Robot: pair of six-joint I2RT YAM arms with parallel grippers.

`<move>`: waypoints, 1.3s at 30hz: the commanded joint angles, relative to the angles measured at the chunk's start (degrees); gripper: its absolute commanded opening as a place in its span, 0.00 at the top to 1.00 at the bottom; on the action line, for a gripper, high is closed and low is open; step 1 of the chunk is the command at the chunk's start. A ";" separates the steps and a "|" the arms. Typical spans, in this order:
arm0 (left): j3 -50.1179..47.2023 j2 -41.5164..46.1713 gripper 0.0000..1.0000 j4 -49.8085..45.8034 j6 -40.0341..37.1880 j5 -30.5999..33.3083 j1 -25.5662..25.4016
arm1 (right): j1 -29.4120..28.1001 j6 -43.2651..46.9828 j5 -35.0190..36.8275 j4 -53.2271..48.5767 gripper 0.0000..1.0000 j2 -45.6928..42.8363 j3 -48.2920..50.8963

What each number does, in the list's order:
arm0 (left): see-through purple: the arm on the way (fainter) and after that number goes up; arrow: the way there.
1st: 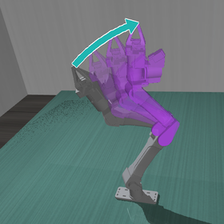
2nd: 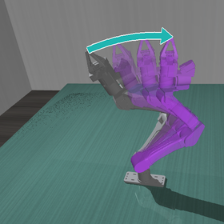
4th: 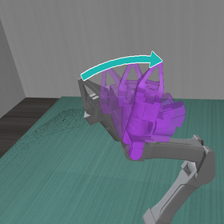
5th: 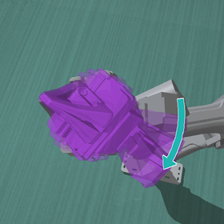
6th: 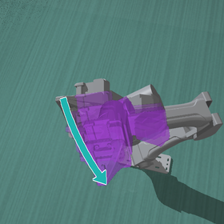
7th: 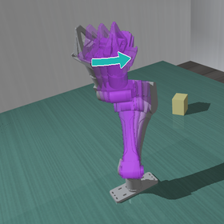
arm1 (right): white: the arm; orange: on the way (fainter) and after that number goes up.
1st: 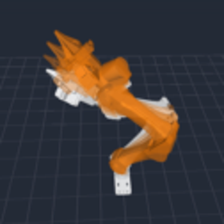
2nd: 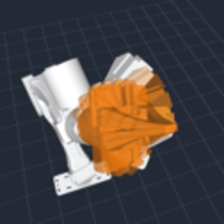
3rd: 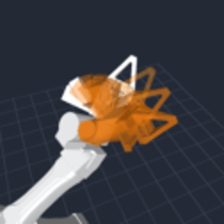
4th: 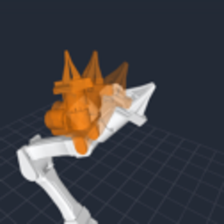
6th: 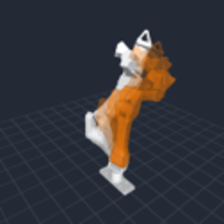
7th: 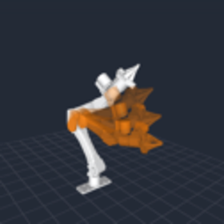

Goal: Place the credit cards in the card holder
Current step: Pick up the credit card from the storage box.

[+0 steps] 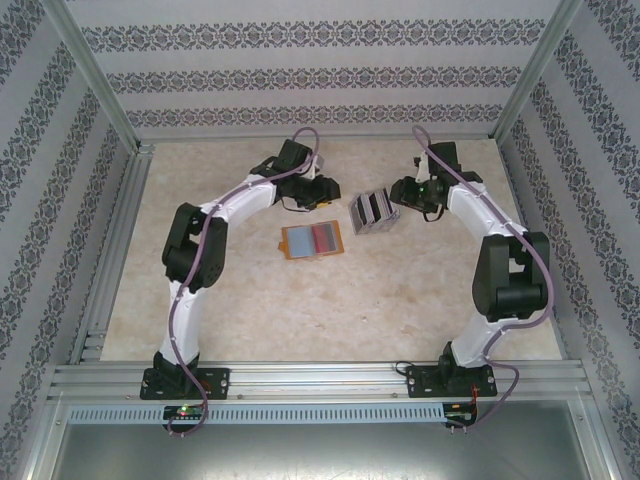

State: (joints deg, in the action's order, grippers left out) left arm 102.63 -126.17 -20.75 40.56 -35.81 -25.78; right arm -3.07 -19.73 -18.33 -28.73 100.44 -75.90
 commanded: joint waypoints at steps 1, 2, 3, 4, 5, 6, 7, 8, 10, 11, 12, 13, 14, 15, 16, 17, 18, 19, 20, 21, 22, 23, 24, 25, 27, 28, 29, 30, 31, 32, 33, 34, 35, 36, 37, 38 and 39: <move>5.22 -3.60 0.61 -4.68 -0.40 -2.07 -1.75 | 1.09 0.23 -1.77 -3.24 0.51 2.73 -3.44; 6.77 -4.58 0.61 -5.44 -0.48 -1.94 -2.09 | 1.23 0.38 -2.22 -3.43 0.51 3.32 -3.98; 7.98 -5.49 0.60 -5.93 -0.35 -1.80 -2.43 | 1.31 0.51 -3.02 -3.57 0.51 4.11 -4.60; 8.81 -6.18 0.60 -6.05 -0.19 -1.87 -2.63 | 1.40 0.56 -3.50 -3.84 0.51 4.80 -5.29; 9.69 -6.95 0.60 -6.14 0.06 -1.96 -2.82 | 1.41 0.74 -3.96 -4.28 0.51 5.79 -6.01; 10.63 -7.88 0.60 -6.37 0.34 -2.04 -2.99 | 1.40 0.91 -4.53 -4.58 0.51 6.69 -6.71; 11.47 -8.59 0.60 -6.63 0.60 -2.28 -3.04 | 1.40 1.11 -4.95 -4.98 0.51 7.51 -7.50; 12.42 -9.50 0.61 -6.78 0.75 -2.65 -3.20 | 1.43 1.27 -5.29 -5.62 0.51 8.49 -8.36; 14.49 -10.98 0.60 -7.55 0.77 -2.95 -3.57 | 1.47 1.45 -5.90 -6.03 0.51 9.51 -9.23; 15.59 -11.94 0.60 -8.19 0.59 -3.11 -3.69 | 1.48 1.53 -6.26 -6.09 0.51 9.95 -9.55; 16.66 -12.79 0.60 -8.78 0.34 -3.17 -3.80 | 1.48 1.54 -6.43 -6.24 0.51 10.33 -9.85; 17.47 -13.55 0.60 -9.18 0.31 -3.31 -3.88 | 1.49 1.56 -6.61 -6.31 0.51 10.69 -10.09; 18.10 -14.20 0.60 -9.35 0.24 -3.72 -3.90 | 1.49 1.69 -6.84 -6.65 0.51 11.13 -10.47; 18.65 -14.76 0.60 -9.46 0.25 -3.95 -3.92 | 1.51 1.71 -7.02 -6.76 0.51 11.41 -10.66; 19.03 -15.12 0.60 -9.64 0.30 -4.04 -3.88 | 1.48 1.78 -6.99 -6.94 0.51 11.57 -10.75; 19.26 -15.40 0.60 -9.72 0.40 -4.20 -3.87 | 1.44 1.85 -6.99 -7.03 0.51 11.78 -10.83; 19.44 -15.50 0.60 -9.67 0.48 -4.37 -3.96 | 1.48 1.89 -7.01 -6.97 0.51 11.88 -10.81; 19.53 -15.51 0.60 -9.64 0.49 -4.36 -3.95 | 1.52 1.90 -7.22 -7.03 0.50 12.00 -10.85; 19.62 -15.51 0.60 -9.63 0.46 -4.37 -3.98 | 1.50 1.84 -7.94 -6.90 0.51 12.40 -11.00; 19.71 -15.64 0.60 -9.62 0.48 -4.44 -4.07 | 1.44 1.86 -8.84 -6.89 0.51 12.89 -11.25; 20.00 -15.91 0.60 -9.65 0.56 -4.44 -4.05 | 1.40 1.88 -9.53 -7.31 0.51 13.41 -11.75; 20.42 -16.39 0.60 -9.83 0.78 -4.55 -4.10 | 1.36 1.81 -10.08 -7.53 0.51 13.93 -12.22; 20.86 -16.92 0.60 -9.87 0.92 -4.75 -4.10 | 1.34 1.81 -10.52 -7.57 0.51 14.14 -12.47; 21.39 -17.45 0.60 -9.85 1.07 -4.88 -4.15 | 1.25 2.01 -10.76 -7.69 0.50 14.33 -12.83; 22.52 -18.59 0.60 -9.86 1.52 -5.20 -4.21 | 1.23 2.36 -10.92 -8.19 0.51 14.64 -13.62; 23.18 -19.16 0.60 -10.00 1.83 -5.32 -4.29 | 1.23 2.81 -10.94 -9.01 0.50 14.94 -14.35; 23.76 -19.66 0.60 -9.95 2.18 -5.47 -4.42 | 1.21 3.09 -11.07 -9.62 0.51 15.06 -14.79; 24.28 -20.21 0.60 -9.76 2.60 -5.52 -4.56 | 1.23 3.18 -11.20 -9.73 0.50 15.02 -14.82; 24.81 -20.65 0.60 -9.65 2.85 -5.74 -4.67 | 1.23 3.16 -11.35 -9.80 0.50 15.04 -14.77; 25.59 -21.25 0.60 -9.93 2.92 -5.84 -4.80 | 1.21 3.18 -11.67 -9.71 0.50 14.91 -14.48; 26.52 -21.93 0.60 -10.47 2.74 -5.80 -4.97 | 1.15 3.07 -11.97 -9.54 0.50 14.99 -14.28; 27.10 -22.38 0.60 -11.05 2.69 -5.84 -5.03 | 1.07 2.99 -12.23 -9.45 0.50 14.99 -14.20; 27.27 -22.55 0.60 -11.24 2.69 -5.71 -5.04 | 0.97 2.99 -12.51 -9.41 0.50 15.06 -14.19; 27.27 -22.67 0.60 -11.39 2.69 -5.52 -5.14 | 0.88 2.88 -12.61 -9.42 0.50 15.12 -14.19; 27.27 -22.79 0.60 -11.50 2.52 -5.41 -5.08 | 0.72 2.92 -12.70 -9.41 0.50 15.07 -14.19; 27.27 -22.87 0.60 -11.72 2.32 -5.17 -5.12 | 0.68 2.93 -12.85 -9.40 0.50 15.04 -14.19; 27.22 -23.11 0.60 -12.12 2.01 -4.87 -5.07 | 0.46 2.94 -13.02 -9.35 0.50 14.94 -14.19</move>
State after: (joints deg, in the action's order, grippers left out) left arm 128.88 -146.80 -30.22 42.52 -40.95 -29.52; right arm -1.63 -17.58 -27.75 -37.10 115.07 -88.95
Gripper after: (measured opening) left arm 0.401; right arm 0.497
